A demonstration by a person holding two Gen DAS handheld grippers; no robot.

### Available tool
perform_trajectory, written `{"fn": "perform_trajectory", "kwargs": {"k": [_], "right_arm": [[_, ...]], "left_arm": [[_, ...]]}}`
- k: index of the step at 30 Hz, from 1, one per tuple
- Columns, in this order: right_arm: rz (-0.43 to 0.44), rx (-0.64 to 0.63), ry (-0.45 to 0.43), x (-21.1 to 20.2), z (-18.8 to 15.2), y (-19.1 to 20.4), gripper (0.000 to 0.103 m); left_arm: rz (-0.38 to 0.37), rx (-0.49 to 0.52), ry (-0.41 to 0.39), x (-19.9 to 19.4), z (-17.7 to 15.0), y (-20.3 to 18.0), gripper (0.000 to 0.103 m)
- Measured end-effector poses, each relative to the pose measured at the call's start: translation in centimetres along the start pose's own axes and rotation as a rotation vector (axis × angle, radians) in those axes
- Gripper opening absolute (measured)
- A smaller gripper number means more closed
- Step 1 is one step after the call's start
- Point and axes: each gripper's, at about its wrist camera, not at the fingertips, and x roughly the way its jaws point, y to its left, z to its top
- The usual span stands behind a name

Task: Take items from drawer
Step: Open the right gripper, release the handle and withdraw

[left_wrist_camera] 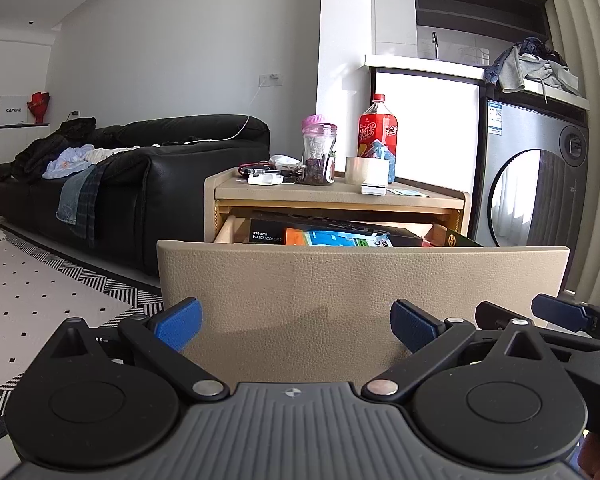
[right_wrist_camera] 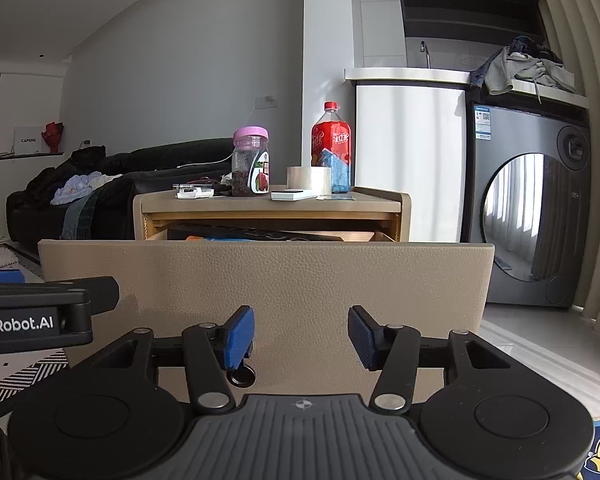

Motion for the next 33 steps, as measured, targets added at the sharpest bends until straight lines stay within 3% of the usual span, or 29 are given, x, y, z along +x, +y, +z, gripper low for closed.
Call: {"fn": "perform_trajectory", "kwargs": {"k": [5,10,15,18,33], "right_arm": [[-0.007,0.011,-0.007,-0.1,0.2,-0.6,0.060],[-0.009,0.036,-0.011,-0.1,0.6,-1.3,0.064],[-0.005,0.032,-0.017,-0.3,1.4,-1.6,0.065],[-0.008,0.030,-0.027,-0.3,1.9,-1.7,0.073],[-0.040,0.038,-0.042,0.9,4.6,-2.8,0.074]], "left_arm": [[-0.037,-0.057,0.023,0.2,0.5,0.3,0.103],[0.012,-0.029,0.032,0.4,1.1,-0.2,0.103],[0.009,-0.032,0.040,0.6,1.6,-0.4,0.103],[0.012,-0.023,0.044,0.8,2.1,-0.7,0.103],[0.027,0.039,0.015,2.9,6.1,-0.7,0.103]]}}
